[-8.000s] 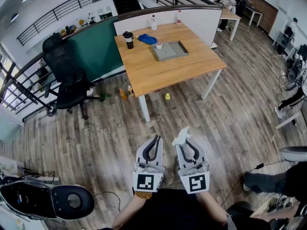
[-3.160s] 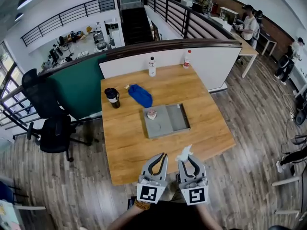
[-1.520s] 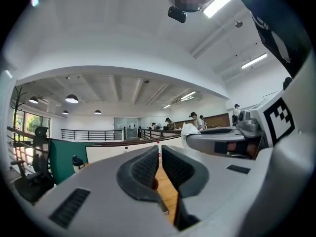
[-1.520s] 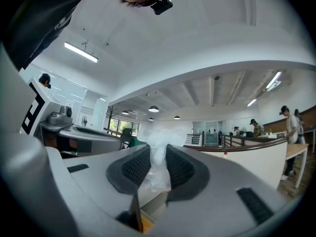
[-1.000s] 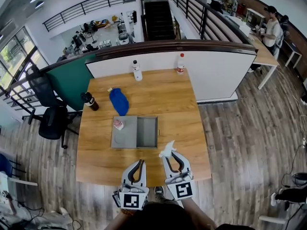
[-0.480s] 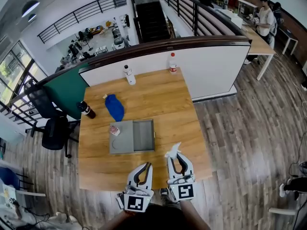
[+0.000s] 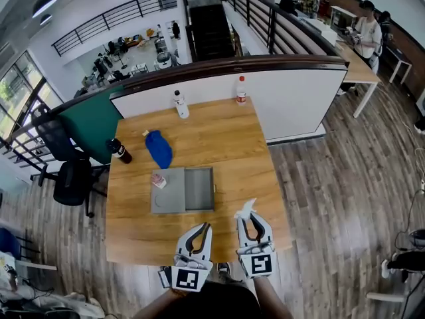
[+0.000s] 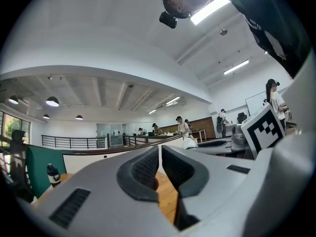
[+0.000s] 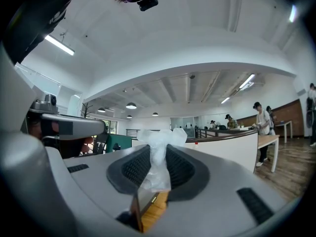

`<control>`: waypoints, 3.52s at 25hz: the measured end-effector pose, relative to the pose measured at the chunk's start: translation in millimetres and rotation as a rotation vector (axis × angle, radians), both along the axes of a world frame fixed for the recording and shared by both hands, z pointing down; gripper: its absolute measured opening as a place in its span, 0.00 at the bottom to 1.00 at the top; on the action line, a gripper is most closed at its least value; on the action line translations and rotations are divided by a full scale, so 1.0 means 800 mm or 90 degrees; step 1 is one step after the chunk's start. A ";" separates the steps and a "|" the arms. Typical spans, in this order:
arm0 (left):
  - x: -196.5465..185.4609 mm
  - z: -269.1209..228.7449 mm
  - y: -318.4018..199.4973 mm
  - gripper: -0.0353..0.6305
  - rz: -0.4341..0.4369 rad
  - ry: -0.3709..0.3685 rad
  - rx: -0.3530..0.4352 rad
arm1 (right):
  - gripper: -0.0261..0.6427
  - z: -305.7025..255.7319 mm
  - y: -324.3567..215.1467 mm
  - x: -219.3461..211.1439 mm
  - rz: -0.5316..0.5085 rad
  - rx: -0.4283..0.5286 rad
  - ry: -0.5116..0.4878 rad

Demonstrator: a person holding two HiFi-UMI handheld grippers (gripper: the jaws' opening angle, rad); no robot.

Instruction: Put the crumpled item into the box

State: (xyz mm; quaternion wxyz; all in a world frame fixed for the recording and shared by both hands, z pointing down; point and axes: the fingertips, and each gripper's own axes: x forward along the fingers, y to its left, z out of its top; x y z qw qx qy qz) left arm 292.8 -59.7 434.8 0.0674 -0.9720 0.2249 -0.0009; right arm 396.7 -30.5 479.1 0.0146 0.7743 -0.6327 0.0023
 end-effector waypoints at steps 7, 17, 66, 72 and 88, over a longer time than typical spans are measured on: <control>-0.007 -0.004 -0.025 0.11 -0.007 0.027 -0.009 | 0.18 -0.008 -0.016 -0.011 -0.008 0.002 0.031; -0.037 -0.003 -0.053 0.11 -0.040 0.049 -0.026 | 0.18 -0.007 -0.048 -0.039 -0.043 -0.024 0.048; -0.182 0.020 -0.155 0.11 -0.157 0.067 -0.084 | 0.18 0.172 -0.338 -0.119 -0.289 -0.245 0.226; -0.196 0.027 -0.169 0.11 -0.167 0.073 -0.090 | 0.18 0.224 -0.348 -0.118 -0.291 -0.301 0.226; -0.219 0.043 -0.201 0.11 -0.185 0.057 -0.110 | 0.18 0.317 -0.362 -0.093 -0.267 -0.430 0.228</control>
